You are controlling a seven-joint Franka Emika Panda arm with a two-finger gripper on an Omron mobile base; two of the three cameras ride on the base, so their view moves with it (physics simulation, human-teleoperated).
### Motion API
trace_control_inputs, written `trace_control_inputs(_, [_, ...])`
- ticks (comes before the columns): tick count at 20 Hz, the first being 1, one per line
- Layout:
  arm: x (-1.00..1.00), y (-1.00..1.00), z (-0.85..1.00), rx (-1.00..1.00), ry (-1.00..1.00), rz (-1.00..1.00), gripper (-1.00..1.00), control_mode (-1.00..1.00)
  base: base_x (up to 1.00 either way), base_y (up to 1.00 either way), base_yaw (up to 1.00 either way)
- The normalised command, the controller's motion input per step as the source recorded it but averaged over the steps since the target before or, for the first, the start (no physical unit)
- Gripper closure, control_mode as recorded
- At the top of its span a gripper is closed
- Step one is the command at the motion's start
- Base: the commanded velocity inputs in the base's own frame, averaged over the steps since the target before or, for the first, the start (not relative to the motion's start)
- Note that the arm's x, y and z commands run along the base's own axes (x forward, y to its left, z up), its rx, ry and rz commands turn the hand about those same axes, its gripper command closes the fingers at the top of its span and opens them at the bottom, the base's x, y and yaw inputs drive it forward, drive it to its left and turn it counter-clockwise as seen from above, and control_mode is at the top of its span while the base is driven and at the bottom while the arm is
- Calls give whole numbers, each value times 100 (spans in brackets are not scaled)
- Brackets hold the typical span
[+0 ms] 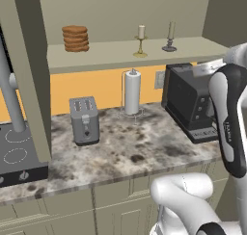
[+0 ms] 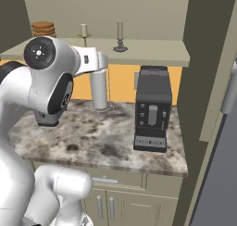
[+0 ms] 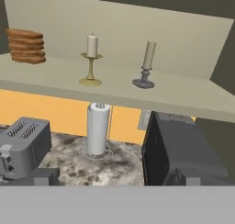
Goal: Pick the candle and candle from the dining table and place them in the open cabinet. Close the cabinet after placing the objects.
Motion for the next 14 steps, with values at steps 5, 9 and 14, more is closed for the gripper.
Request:
trace_control_inputs(5, [-20,2,-4,0,0,-2,-100,-100,0,0,0])
trace_control_inputs(9, [-16,0,-13,0,0,-2,-100,-100,0,0,0])
trace_control_inputs(14, [-24,0,-11,0,0,-4,-100,-100,0,0,0])
